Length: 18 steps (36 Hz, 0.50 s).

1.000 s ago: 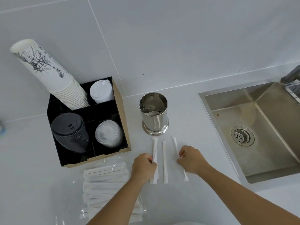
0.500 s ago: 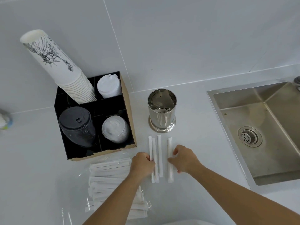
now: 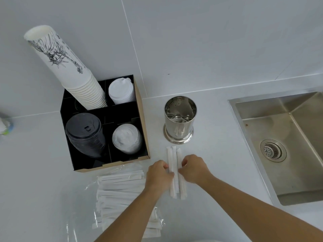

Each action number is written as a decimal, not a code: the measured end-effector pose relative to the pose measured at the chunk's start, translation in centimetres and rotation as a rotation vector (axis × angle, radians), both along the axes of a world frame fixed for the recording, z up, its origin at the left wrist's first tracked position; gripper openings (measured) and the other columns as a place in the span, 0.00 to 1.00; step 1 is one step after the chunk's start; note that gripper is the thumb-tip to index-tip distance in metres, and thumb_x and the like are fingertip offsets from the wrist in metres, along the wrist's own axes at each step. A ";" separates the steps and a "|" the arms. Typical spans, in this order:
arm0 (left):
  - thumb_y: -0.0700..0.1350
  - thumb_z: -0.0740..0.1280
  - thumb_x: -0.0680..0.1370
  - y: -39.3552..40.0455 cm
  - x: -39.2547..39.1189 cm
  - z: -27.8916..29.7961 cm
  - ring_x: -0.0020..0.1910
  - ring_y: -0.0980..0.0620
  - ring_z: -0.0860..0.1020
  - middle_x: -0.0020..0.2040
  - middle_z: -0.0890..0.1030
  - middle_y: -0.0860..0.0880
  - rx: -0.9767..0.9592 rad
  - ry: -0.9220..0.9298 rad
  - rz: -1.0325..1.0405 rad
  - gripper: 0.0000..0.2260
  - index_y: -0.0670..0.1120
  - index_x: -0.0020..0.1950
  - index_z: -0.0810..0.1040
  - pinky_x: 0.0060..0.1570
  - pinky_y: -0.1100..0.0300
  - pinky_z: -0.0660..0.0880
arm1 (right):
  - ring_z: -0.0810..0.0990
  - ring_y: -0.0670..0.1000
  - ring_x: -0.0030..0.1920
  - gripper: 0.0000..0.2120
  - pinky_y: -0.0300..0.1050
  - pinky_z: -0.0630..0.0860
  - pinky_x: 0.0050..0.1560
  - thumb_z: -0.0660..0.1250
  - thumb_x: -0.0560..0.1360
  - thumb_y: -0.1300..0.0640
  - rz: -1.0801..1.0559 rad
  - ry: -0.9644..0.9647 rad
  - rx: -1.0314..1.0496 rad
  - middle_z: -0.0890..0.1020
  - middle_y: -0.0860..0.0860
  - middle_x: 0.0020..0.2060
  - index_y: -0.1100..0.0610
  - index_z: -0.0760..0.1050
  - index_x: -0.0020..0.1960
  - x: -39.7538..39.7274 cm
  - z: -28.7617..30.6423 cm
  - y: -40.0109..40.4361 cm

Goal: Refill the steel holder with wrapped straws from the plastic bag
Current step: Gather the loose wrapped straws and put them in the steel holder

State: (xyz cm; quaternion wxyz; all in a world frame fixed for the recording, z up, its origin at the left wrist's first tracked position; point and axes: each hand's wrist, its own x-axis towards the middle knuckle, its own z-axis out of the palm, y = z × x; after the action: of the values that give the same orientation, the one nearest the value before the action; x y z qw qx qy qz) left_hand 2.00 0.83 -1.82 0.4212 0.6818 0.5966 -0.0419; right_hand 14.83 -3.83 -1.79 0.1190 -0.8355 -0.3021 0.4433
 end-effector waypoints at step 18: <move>0.39 0.62 0.80 0.3 0.6 -0.6 0.37 0.44 0.86 0.41 0.86 0.41 -0.460 -0.306 0.317 0.08 0.42 0.47 0.81 0.41 0.50 0.83 | 0.86 0.57 0.43 0.05 0.54 0.83 0.47 0.72 0.68 0.64 -0.220 0.309 0.112 0.86 0.56 0.39 0.56 0.83 0.41 -0.8 -1.2 -1.3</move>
State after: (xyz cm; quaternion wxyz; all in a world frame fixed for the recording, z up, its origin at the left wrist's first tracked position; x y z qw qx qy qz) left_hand 2.60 1.17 -2.42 0.6503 0.4656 0.6003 -0.0065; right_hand 14.04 -5.14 -2.95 0.2578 -0.7776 -0.2113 0.5332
